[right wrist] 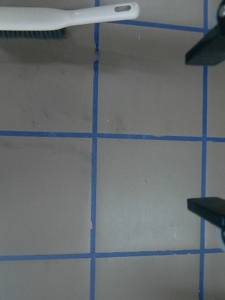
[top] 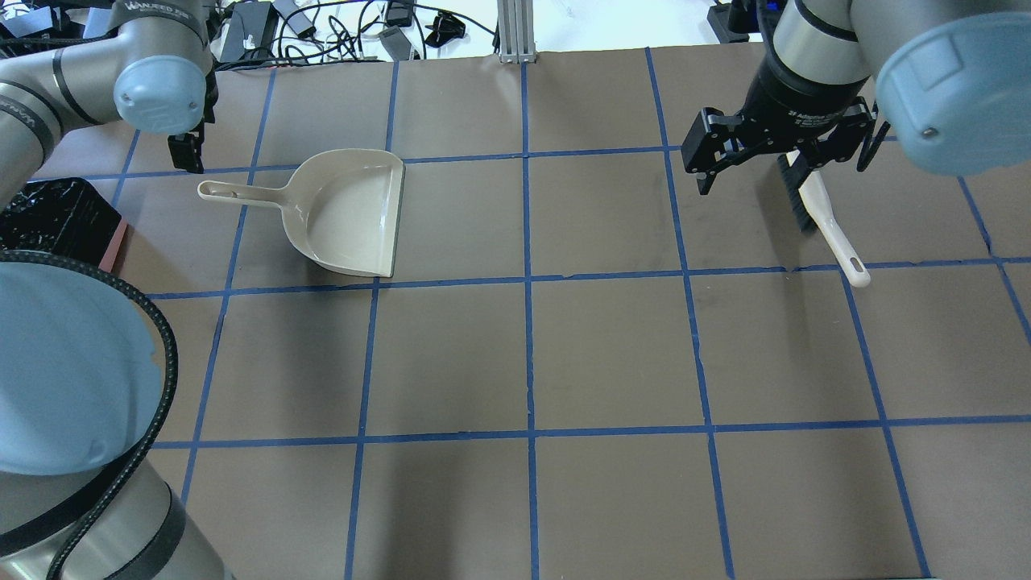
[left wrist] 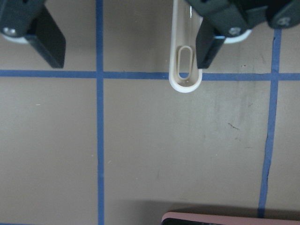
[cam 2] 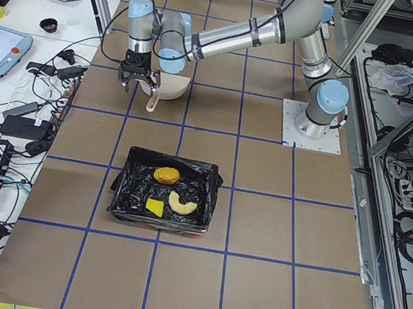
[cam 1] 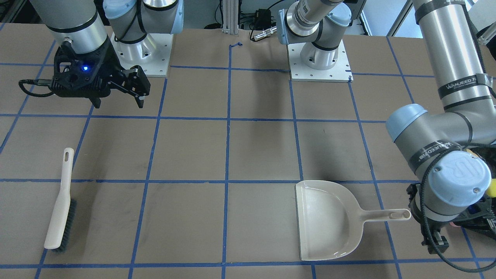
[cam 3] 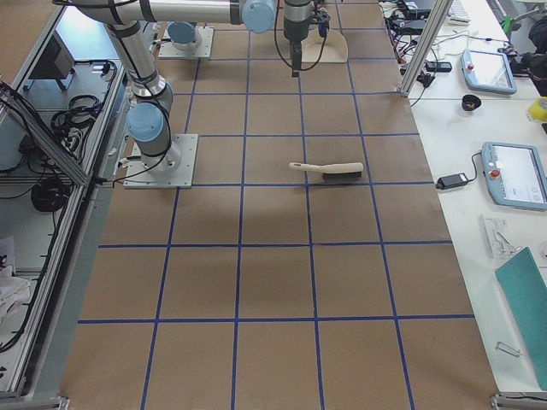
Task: Sweep and dump trash into bin
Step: 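Open the left gripper and lift it off the dustpan handle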
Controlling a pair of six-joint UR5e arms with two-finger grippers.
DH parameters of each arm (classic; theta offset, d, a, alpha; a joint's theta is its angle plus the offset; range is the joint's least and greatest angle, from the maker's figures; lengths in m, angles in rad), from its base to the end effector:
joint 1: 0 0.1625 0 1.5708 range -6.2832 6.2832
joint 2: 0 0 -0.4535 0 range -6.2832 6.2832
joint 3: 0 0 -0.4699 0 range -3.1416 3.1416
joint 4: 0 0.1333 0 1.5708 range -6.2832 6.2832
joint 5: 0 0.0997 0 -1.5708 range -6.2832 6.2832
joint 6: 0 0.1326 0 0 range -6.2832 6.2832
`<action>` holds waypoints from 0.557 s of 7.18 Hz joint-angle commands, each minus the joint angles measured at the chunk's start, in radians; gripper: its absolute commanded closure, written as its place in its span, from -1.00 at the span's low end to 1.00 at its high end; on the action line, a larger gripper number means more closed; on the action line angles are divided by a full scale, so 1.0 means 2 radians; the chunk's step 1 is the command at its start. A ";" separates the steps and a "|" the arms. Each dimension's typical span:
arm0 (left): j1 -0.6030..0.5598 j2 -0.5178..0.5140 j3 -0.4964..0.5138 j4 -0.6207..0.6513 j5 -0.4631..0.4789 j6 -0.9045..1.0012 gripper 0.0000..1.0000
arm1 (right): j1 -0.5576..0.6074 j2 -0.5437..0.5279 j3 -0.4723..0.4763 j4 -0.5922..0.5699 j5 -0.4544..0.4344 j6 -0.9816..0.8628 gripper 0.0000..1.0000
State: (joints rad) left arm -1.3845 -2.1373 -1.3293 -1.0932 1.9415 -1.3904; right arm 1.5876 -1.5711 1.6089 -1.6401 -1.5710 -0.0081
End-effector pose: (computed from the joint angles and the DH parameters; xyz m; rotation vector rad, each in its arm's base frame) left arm 0.0655 -0.8079 0.2881 -2.0729 2.0025 -0.4876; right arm 0.1429 -0.5709 0.4688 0.0391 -3.1409 0.0495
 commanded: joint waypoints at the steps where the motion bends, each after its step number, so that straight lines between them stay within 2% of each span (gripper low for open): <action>1: 0.000 0.028 0.000 0.014 -0.003 0.006 -1.00 | 0.000 0.000 0.000 -0.001 0.000 0.000 -1.00; 2: 0.000 0.043 -0.002 0.011 -0.001 0.027 -1.00 | 0.000 -0.001 0.005 -0.001 0.001 0.001 -1.00; 4: -0.022 0.078 -0.019 0.004 -0.006 0.196 -1.00 | 0.000 -0.001 0.008 -0.001 0.001 0.000 -1.00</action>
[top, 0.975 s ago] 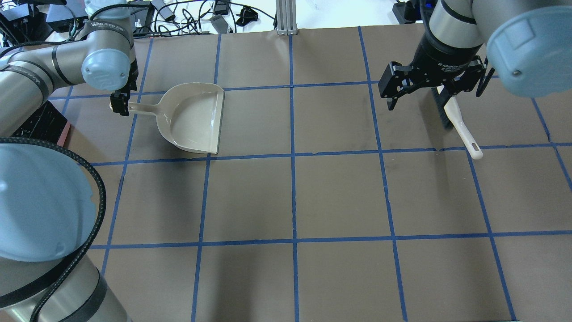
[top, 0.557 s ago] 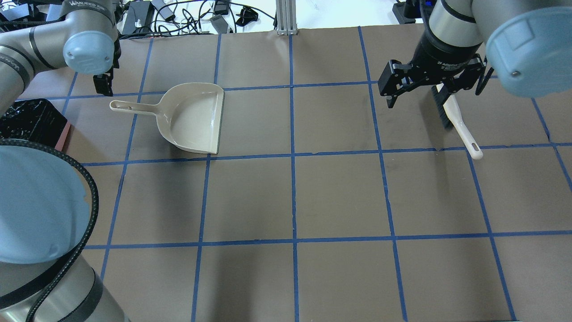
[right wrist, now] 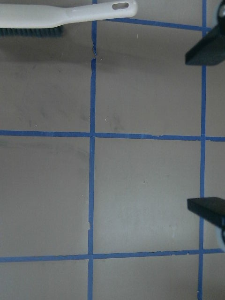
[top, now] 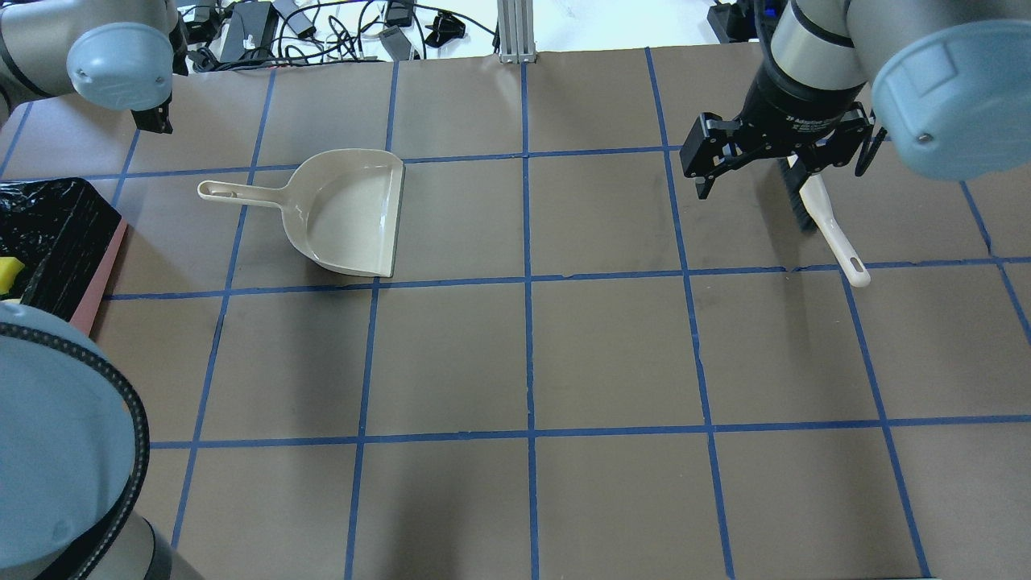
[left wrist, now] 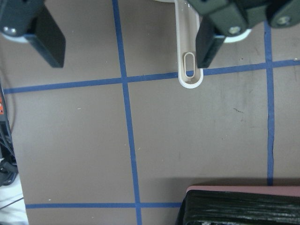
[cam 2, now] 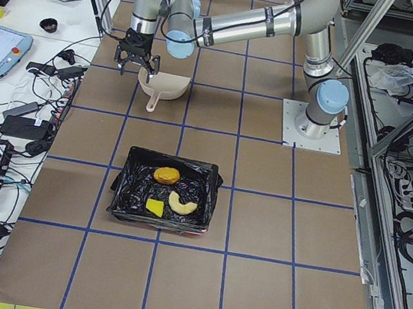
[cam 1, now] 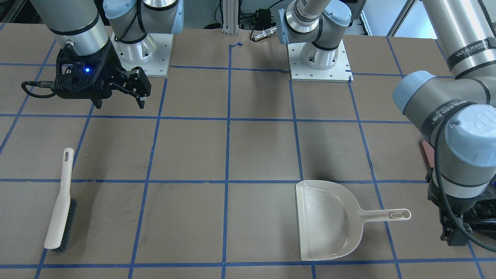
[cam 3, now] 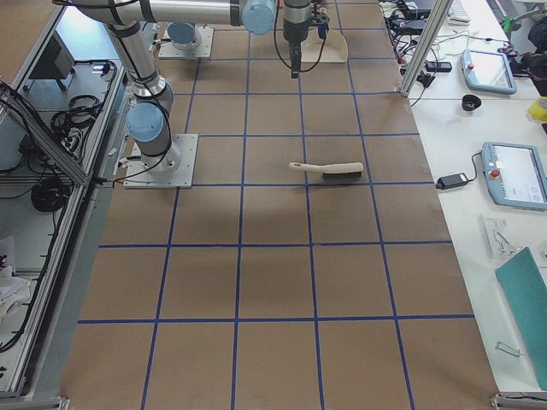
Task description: Sweep and dump trash into bin
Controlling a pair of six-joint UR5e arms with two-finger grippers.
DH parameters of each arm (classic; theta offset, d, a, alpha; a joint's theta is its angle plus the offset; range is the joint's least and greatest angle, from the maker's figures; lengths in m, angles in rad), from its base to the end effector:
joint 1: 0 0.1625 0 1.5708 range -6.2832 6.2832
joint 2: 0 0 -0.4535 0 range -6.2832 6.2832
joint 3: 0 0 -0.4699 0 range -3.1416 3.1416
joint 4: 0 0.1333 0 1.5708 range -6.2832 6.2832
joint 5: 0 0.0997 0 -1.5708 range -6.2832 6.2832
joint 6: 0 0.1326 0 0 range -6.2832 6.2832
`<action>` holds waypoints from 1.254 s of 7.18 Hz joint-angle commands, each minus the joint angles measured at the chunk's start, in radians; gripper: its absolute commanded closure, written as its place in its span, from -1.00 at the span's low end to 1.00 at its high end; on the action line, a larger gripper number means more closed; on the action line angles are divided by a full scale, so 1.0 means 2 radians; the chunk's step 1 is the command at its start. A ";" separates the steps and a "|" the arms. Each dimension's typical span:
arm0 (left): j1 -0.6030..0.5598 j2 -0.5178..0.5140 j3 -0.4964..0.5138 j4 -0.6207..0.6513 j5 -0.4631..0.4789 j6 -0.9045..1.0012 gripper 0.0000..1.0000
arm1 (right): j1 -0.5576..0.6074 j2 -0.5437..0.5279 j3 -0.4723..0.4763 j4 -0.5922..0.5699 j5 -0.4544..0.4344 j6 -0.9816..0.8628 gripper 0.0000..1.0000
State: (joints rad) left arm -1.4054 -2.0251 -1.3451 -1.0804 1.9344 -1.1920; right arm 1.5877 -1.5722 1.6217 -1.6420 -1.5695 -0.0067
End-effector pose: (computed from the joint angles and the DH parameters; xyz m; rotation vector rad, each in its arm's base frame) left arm 0.0443 -0.7885 0.3696 -1.8714 2.2088 -0.5932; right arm 0.1431 -0.5689 0.4623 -0.0371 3.1398 -0.0341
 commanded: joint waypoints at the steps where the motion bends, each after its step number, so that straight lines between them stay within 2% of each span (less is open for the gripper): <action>1: -0.022 0.040 -0.030 0.002 -0.004 0.180 -1.00 | 0.000 0.000 0.002 0.000 -0.001 -0.001 -1.00; 2: -0.026 0.060 -0.035 0.004 -0.032 0.250 -1.00 | 0.000 0.000 0.002 0.000 -0.001 -0.001 -1.00; 3: -0.026 0.078 -0.037 -0.001 -0.077 0.262 -1.00 | 0.000 0.000 0.002 0.000 -0.001 -0.001 -1.00; 5: -0.043 0.106 -0.041 -0.036 -0.108 0.374 -1.00 | 0.000 0.000 0.002 0.000 -0.001 -0.001 -1.00; 6: -0.056 0.117 -0.043 -0.056 -0.110 0.400 -1.00 | 0.000 -0.003 0.001 0.000 0.000 -0.001 -1.00; 8: -0.080 0.143 -0.051 -0.141 -0.110 0.463 -1.00 | 0.000 -0.001 0.001 -0.006 0.000 -0.001 -1.00; 9: -0.087 0.155 -0.055 -0.148 -0.112 0.476 -1.00 | 0.000 -0.004 0.002 -0.004 -0.004 -0.004 -1.00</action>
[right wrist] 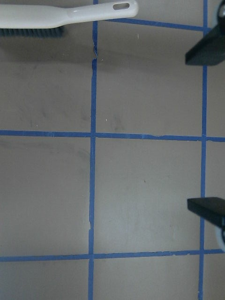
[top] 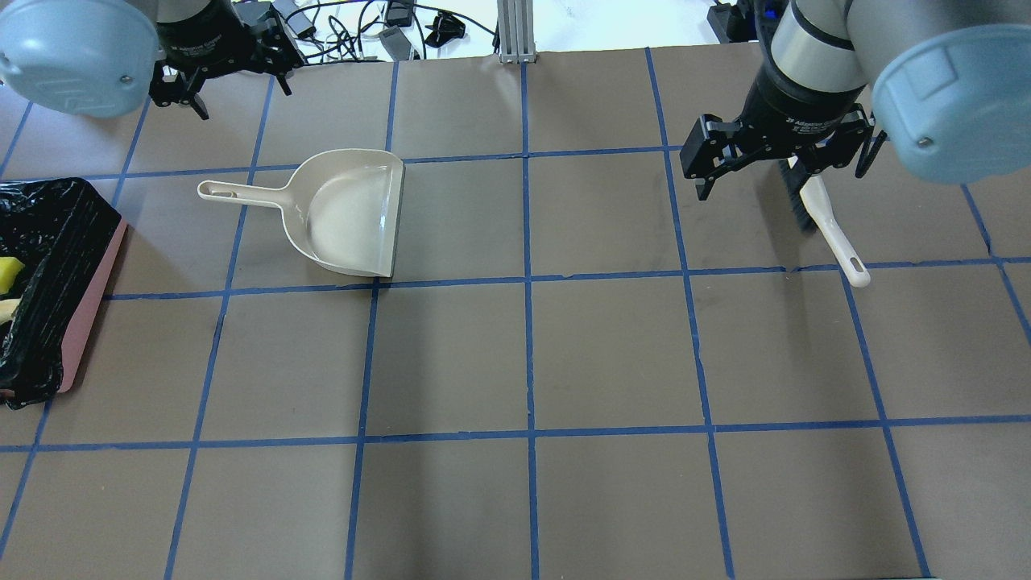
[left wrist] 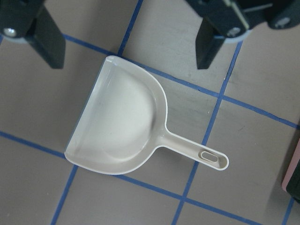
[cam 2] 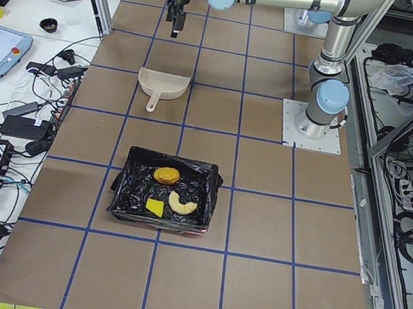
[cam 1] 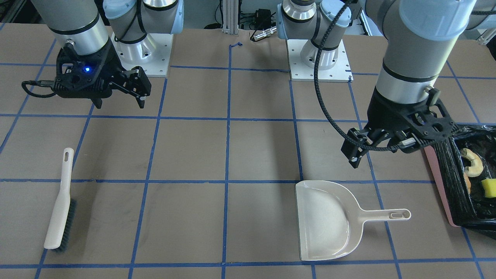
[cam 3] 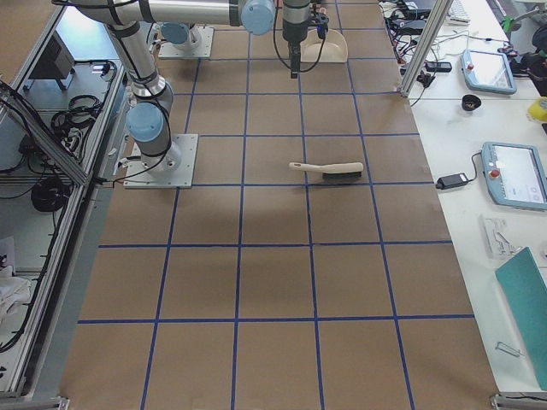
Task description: Sweep and dump trash into bin
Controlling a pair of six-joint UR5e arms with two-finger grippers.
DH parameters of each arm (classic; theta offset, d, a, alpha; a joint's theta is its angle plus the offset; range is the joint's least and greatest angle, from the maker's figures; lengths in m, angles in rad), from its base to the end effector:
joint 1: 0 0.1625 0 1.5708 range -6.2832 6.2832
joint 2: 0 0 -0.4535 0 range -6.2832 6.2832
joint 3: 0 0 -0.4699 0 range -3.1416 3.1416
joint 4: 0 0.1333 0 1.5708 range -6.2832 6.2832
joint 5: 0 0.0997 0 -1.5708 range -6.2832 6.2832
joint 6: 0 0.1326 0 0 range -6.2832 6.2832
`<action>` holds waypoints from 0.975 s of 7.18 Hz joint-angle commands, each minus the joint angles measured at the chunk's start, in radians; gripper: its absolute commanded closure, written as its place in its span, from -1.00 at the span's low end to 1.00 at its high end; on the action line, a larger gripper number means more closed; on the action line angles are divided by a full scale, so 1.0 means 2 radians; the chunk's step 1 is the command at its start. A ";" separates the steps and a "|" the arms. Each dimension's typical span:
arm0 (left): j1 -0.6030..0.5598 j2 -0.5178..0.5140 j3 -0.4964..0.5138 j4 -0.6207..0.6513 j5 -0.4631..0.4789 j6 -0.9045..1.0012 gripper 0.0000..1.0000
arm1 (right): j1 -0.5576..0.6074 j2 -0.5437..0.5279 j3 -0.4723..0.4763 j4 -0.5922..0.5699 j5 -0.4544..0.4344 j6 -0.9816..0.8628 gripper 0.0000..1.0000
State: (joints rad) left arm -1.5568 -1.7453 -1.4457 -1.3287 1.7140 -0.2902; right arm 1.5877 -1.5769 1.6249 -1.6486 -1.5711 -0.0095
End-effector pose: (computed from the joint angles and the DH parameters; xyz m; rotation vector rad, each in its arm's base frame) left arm -0.1050 -0.6726 0.4762 -0.4767 2.9722 -0.3179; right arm 0.1429 -0.5679 0.4639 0.0415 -3.1408 0.0468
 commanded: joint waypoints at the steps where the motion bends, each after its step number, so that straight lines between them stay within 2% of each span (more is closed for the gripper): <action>1: -0.015 0.029 -0.013 -0.051 -0.012 0.040 -1.00 | 0.000 0.001 0.001 0.001 0.000 0.002 -1.00; 3: -0.032 0.049 -0.026 -0.052 -0.041 0.128 -1.00 | 0.000 -0.001 0.003 -0.005 0.000 0.002 -1.00; 4: -0.034 0.051 -0.033 -0.061 -0.074 0.153 -1.00 | 0.000 0.001 0.003 -0.006 -0.001 0.002 -1.00; 7: -0.031 0.059 -0.043 -0.115 -0.102 0.175 -1.00 | 0.000 0.002 0.003 -0.006 0.001 0.000 -1.00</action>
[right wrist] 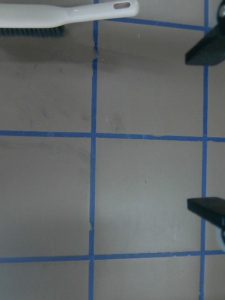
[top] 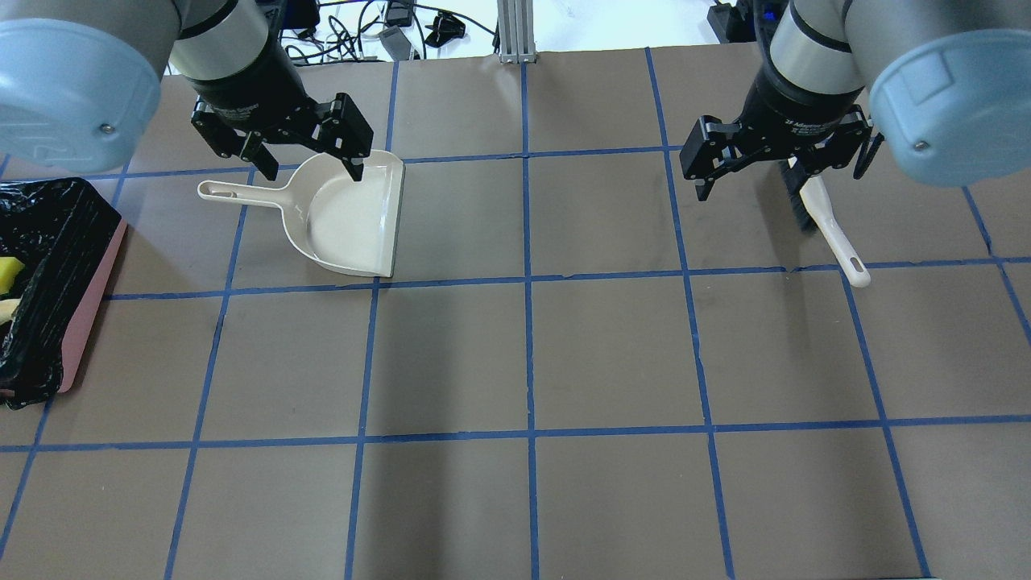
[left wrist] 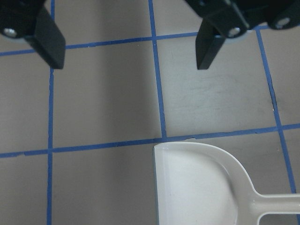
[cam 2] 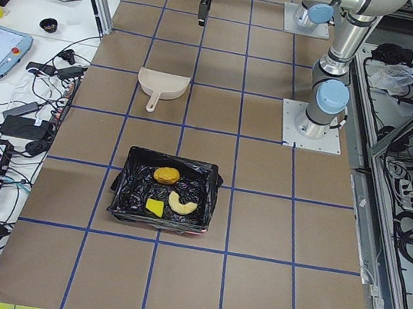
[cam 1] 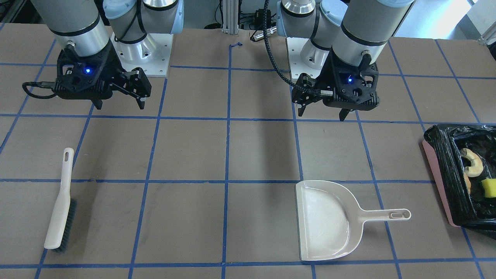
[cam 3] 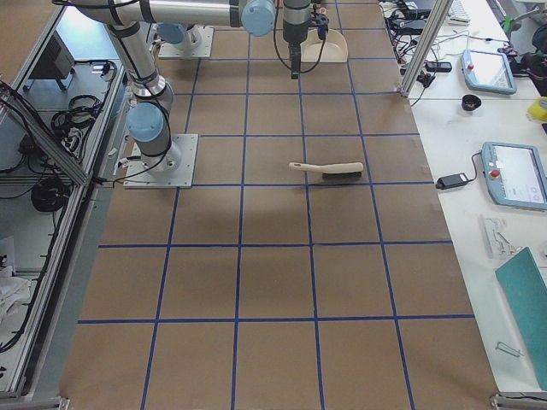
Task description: Sweep and dump trash into bin
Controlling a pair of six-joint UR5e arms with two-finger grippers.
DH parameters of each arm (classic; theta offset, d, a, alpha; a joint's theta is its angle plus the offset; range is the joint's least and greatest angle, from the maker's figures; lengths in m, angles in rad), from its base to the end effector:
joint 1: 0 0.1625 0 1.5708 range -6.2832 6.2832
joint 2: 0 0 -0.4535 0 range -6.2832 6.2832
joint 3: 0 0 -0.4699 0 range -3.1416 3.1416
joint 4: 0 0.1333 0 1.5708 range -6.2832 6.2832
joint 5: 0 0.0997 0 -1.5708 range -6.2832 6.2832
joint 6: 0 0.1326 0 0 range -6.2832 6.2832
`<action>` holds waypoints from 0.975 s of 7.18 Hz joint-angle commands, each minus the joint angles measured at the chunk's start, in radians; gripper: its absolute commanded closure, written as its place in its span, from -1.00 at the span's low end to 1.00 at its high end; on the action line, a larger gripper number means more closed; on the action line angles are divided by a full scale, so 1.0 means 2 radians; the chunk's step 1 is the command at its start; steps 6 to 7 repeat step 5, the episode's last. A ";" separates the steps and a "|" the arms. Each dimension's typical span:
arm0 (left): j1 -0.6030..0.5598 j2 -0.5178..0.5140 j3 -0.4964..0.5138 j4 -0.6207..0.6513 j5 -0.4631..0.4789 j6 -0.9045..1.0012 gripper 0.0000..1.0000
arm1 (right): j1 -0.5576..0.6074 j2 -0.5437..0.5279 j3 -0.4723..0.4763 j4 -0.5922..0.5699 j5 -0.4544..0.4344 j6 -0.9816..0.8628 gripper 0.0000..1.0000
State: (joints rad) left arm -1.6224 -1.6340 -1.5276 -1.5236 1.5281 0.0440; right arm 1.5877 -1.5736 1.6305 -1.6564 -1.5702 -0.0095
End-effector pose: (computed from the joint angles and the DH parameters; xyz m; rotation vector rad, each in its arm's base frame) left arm -0.1698 -0.5937 0.4760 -0.1490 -3.0949 0.0419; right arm 0.1430 -0.5690 0.4596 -0.0415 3.1403 -0.0451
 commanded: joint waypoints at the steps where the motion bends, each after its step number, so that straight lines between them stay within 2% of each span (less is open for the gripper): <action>1: 0.005 0.006 0.000 -0.018 -0.005 0.010 -1.00 | 0.000 0.001 0.000 -0.002 0.000 -0.001 -1.00; 2: 0.008 0.008 -0.002 -0.029 0.001 0.019 -1.00 | 0.000 0.001 0.001 -0.002 0.000 0.001 -1.00; 3: 0.014 0.009 -0.002 -0.038 0.033 0.019 -1.00 | 0.000 0.001 0.001 -0.003 0.000 0.002 -1.00; 4: 0.015 0.009 -0.002 -0.057 0.034 0.019 -1.00 | 0.000 0.001 0.001 -0.003 0.000 0.002 -1.00; 7: 0.015 0.009 -0.002 -0.058 0.034 0.018 -1.00 | 0.000 0.001 0.001 -0.005 0.000 0.003 -1.00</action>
